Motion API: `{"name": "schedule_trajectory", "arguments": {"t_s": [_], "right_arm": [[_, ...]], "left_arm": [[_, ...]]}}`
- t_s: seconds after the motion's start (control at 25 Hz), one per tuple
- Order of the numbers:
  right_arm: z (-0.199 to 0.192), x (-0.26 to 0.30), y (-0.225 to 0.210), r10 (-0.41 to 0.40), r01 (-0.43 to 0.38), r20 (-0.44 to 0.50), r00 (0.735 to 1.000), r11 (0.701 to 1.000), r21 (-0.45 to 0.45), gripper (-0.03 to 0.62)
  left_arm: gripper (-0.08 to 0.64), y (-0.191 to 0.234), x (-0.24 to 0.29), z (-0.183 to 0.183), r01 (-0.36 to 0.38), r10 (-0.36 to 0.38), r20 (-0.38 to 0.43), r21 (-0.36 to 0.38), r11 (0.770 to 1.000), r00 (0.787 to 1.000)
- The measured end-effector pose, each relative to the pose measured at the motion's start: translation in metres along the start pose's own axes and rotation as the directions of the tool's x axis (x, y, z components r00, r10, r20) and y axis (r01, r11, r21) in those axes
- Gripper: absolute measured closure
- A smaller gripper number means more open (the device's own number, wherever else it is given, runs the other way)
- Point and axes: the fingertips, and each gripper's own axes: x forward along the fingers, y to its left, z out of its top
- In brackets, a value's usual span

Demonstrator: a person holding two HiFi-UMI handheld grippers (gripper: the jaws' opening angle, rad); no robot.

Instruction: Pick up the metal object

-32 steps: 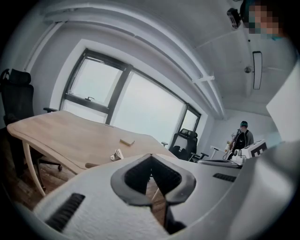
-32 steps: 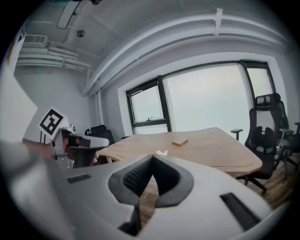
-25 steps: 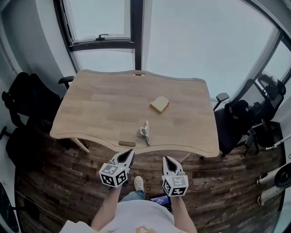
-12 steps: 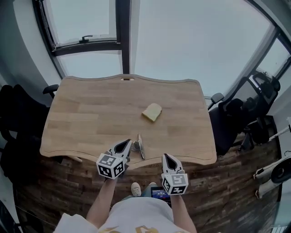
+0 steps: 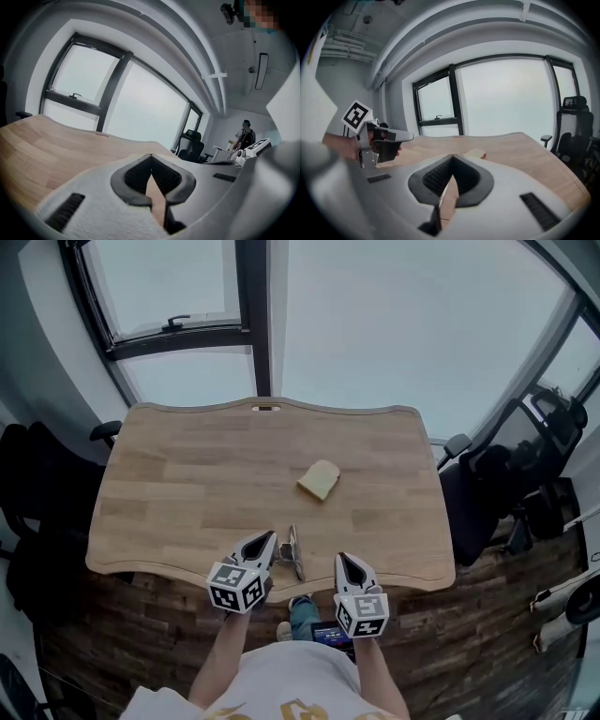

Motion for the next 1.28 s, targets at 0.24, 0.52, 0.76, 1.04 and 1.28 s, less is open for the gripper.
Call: {"name": "schedule_trajectory", "arguments": {"t_s": [0.24, 0.52, 0.76, 1.04, 1.28], "right_arm": [[0.004, 0.019, -0.004, 0.017, -0.017, -0.012, 1.000, 1.000, -0.004, 0.581], [-0.002, 0.034, -0.020, 0.010, -0.010, -0.042, 0.999, 1.000, 0.005, 0.581], [-0.002, 0.048, -0.027, 0.014, -0.014, -0.060, 0.998, 1.000, 0.001, 0.581], [-0.007, 0.061, -0.027, 0.028, -0.028, -0.086, 0.996, 1.000, -0.002, 0.581], [-0.027, 0.070, -0.027, 0.057, -0.056, -0.136, 0.989, 0.998, 0.013, 0.581]], "left_arm": [[0.540, 0.013, 0.013, 0.000, -0.019, 0.019, -0.011, -0.015, 1.000, 1.000], [0.540, 0.025, 0.028, -0.004, -0.030, 0.029, -0.017, -0.047, 0.998, 0.999], [0.540, 0.028, 0.039, -0.010, -0.024, 0.022, -0.036, -0.066, 0.998, 0.999], [0.540, 0.037, 0.045, -0.024, -0.035, 0.029, -0.081, -0.071, 0.997, 0.996], [0.540, 0.044, 0.051, -0.041, -0.055, 0.043, -0.118, -0.096, 0.994, 0.992]]}}
